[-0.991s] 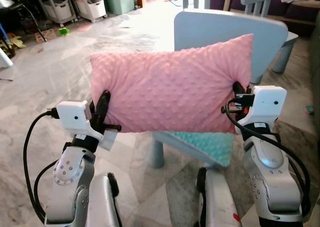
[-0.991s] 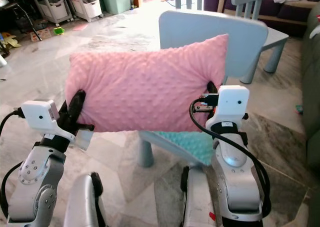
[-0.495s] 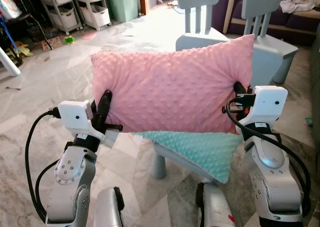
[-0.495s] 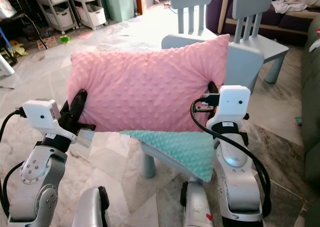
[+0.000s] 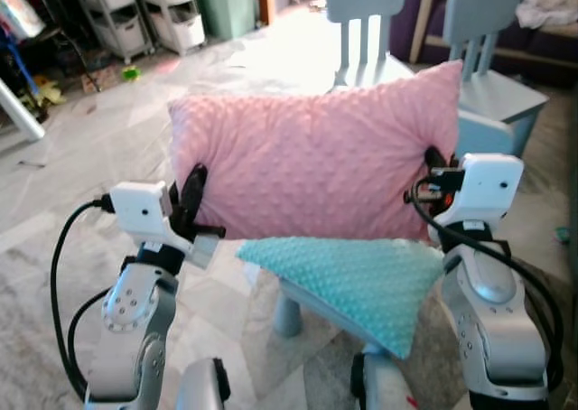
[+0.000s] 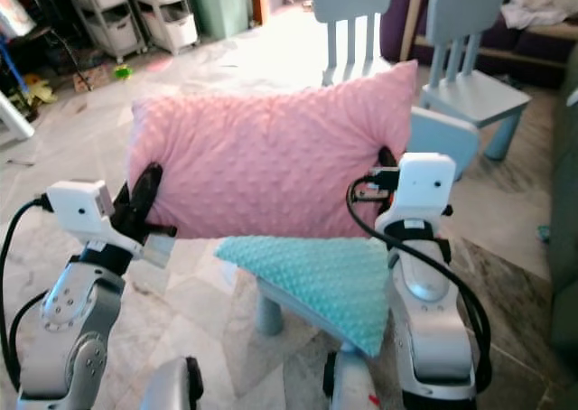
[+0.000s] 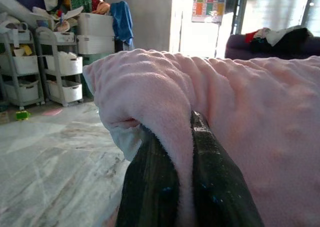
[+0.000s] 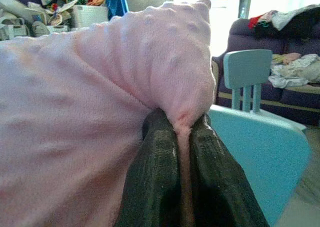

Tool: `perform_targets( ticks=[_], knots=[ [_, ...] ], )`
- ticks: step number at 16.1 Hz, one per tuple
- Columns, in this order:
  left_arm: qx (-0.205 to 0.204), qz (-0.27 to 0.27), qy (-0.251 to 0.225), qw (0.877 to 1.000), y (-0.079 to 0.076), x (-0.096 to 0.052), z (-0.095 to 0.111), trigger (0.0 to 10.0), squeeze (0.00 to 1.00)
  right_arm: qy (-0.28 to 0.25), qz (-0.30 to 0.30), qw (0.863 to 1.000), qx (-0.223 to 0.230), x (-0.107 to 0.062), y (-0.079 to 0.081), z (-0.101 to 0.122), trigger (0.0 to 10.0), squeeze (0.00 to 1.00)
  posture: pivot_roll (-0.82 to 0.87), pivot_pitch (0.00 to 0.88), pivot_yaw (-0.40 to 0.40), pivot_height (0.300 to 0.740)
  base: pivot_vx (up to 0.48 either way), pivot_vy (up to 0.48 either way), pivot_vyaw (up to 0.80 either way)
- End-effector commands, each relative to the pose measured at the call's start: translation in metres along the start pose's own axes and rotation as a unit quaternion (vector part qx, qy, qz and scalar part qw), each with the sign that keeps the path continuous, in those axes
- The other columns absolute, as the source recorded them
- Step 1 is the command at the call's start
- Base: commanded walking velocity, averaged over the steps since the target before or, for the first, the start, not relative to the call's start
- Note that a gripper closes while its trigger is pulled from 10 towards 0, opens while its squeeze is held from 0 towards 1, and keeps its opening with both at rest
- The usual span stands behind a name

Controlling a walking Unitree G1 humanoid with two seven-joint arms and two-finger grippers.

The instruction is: Move the pillow to the sofa

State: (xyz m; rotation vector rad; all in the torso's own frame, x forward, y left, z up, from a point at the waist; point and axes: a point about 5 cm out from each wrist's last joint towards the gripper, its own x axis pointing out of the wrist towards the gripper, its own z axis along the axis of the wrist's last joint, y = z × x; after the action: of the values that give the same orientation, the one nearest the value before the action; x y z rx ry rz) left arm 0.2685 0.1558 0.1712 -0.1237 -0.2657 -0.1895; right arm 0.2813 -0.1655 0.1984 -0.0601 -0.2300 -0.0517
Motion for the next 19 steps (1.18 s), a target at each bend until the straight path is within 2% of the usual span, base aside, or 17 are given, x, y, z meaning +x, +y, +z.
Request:
perform_targets(
  ticks=[1, 7, 19],
  knots=[
    [0.005, -0.006, -0.003, 1.000, 0.0006, 0.0021, 0.0025, 0.0, 0.00, -0.018, 0.000, 1.000, 0.006, 0.0020, 0.0009, 0.0088, 0.0, 0.00, -0.17, 0.000, 0.053, 0.671, 0.000, 0.000, 0.00],
    [0.010, -0.010, 0.009, 1.000, -0.0026, 0.0047, -0.0016, 0.0, 0.00, -0.023, -0.004, 1.000, 0.002, 0.0026, -0.0008, 0.0106, 0.0, 0.00, -0.17, 0.000, 0.055, 0.740, 0.000, 0.000, 0.00],
    [-0.001, -0.012, 0.014, 1.000, -0.0046, 0.0084, -0.0043, 0.0, 0.00, -0.029, -0.003, 1.000, 0.002, 0.0051, -0.0009, 0.0129, 0.0, 0.00, -0.18, 0.000, 0.053, 0.740, 0.000, 0.000, 0.00]
  ],
)
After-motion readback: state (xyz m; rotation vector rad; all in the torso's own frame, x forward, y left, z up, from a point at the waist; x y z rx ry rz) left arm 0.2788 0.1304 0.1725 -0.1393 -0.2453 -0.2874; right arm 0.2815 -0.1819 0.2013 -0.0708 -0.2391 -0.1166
